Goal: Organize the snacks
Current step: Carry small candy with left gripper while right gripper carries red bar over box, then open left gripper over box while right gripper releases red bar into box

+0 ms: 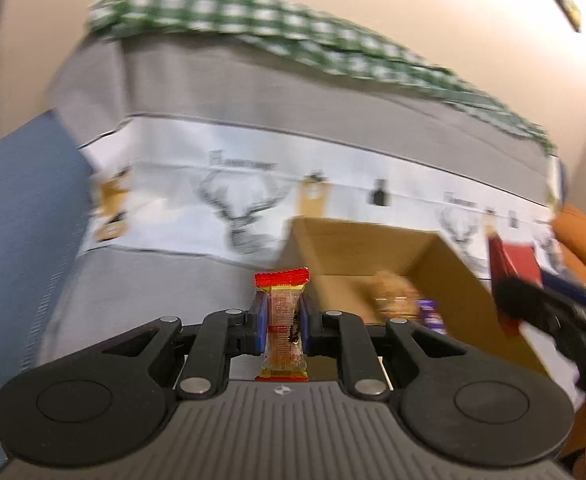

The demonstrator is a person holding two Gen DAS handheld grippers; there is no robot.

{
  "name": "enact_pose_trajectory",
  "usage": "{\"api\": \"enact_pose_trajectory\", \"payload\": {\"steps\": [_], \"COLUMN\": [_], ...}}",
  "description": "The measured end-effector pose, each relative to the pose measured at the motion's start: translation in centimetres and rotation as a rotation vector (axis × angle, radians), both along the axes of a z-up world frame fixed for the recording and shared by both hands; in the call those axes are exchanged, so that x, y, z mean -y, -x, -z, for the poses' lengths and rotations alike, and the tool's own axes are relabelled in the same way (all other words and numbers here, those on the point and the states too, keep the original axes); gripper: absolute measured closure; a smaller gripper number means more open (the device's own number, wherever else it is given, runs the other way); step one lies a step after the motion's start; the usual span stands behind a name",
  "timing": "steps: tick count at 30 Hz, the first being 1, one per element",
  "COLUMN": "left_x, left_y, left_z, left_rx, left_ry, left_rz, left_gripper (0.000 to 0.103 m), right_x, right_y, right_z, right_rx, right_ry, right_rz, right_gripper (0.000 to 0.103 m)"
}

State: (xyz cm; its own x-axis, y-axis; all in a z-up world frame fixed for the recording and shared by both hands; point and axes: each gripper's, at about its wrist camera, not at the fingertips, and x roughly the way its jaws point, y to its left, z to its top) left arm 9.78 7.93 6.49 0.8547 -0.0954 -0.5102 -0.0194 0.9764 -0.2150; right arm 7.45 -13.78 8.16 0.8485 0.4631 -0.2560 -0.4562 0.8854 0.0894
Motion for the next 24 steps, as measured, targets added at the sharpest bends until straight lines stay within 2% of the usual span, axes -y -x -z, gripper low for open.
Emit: {"api": "enact_pose_trajectory", "payload": {"steps": [2,6,9,12,21,23,24], "left_x": [2.0,6.0,8.4,10.2,12.6,12.4,12.4], "left_y": [-0.3,-0.6,-0.7,-1.2,-2.7,-2.9,-2.9], "left_z": [-0.1,-0.2,-0.1,-0.1,0.4,0.6,0.6], "left_rx": [0.022,0.066,0.112,0.148,0.159,0.136,0.139], "left_ry": [-0.004,-0.023,-0.052,-0.036,-0.019,-0.004,-0.01], "left_rz": [0.051,0.148,0.193,0.223,0.265,0.295,0.293], "left_gripper": [0.086,0.086,0.086,0.086,0.085,0.081,0.069], "right_x": [1.9,4.9,7.3,8.4,9.4,9.2,9.0], "right_y": [-0.4,-0.8,-1.7,-2.4,-3.7,-4.2,-4.4], "right_z": [-0.6,0.1,1.2,1.5,2.1,2.3,2.5], "right_rx": [0.026,0.084,0.019,0.023,-0.014,-0.035,-0.051], "right_ry": [0.033,0.095,0.062,0.04,0.018,0.031,0.042], "right_rz": [0.014,0.089,0.169,0.216,0.247,0.251,0.259], "right_gripper": [0.047,0.047,0.047,0.047,0.047,0.044,0.037]}}
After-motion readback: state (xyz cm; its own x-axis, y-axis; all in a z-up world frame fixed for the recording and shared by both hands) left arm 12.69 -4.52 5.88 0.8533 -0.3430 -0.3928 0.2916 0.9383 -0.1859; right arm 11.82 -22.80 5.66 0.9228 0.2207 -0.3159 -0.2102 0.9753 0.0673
